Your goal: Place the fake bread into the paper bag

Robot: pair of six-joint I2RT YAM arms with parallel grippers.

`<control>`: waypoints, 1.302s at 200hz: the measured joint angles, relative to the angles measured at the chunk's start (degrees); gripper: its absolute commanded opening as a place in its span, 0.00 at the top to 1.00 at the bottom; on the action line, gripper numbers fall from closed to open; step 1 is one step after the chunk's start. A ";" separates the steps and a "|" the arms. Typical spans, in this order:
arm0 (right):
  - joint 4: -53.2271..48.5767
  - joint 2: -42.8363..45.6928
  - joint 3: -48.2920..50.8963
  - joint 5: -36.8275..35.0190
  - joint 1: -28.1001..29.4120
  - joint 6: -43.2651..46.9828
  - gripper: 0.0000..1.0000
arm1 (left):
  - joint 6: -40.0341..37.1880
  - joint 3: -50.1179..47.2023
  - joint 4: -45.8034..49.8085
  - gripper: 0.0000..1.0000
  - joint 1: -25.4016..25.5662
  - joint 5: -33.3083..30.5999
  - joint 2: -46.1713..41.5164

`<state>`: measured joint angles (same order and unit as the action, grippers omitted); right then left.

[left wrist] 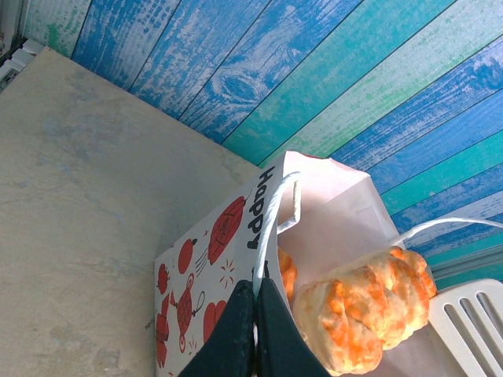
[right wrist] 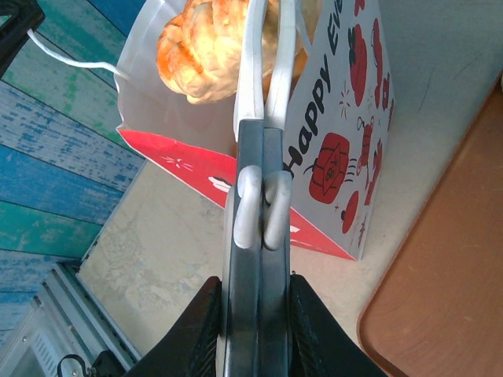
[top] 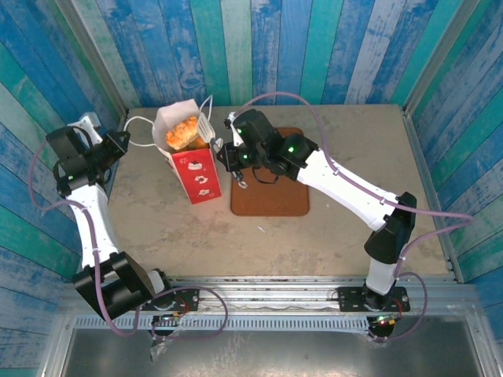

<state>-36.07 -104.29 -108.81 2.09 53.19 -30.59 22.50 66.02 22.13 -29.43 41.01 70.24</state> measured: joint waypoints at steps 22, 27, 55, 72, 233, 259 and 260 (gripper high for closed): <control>0.00 0.00 0.00 0.00 0.00 0.02 0.81 | 0.02 0.00 -0.02 1.00 0.00 0.07 0.00; 0.00 0.00 0.00 0.00 -0.02 0.02 0.79 | 0.04 -0.04 -0.13 1.00 0.00 0.13 0.00; 0.02 0.00 0.00 0.00 -0.02 0.09 0.68 | 0.24 -0.66 -0.55 1.00 0.00 0.59 -0.02; 0.11 0.00 0.00 0.02 0.00 0.20 0.65 | 0.31 -0.90 -0.68 1.00 0.00 1.14 -0.02; 1.84 3.63 -3.41 5.49 -0.48 2.29 0.64 | 6.82 3.23 -3.34 0.12 -0.04 4.46 -2.12; 1.92 9.20 -3.41 6.01 -1.25 2.73 0.64 | 7.13 5.92 -3.23 0.04 -0.11 2.16 -6.16; 1.97 9.42 -3.34 6.01 -1.29 2.75 0.64 | 7.10 5.99 -3.26 0.05 -0.11 2.10 -6.40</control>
<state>-34.11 -94.87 -112.16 8.10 51.90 -27.83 29.61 72.01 18.87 -29.54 43.11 63.83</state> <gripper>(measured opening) 0.357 0.979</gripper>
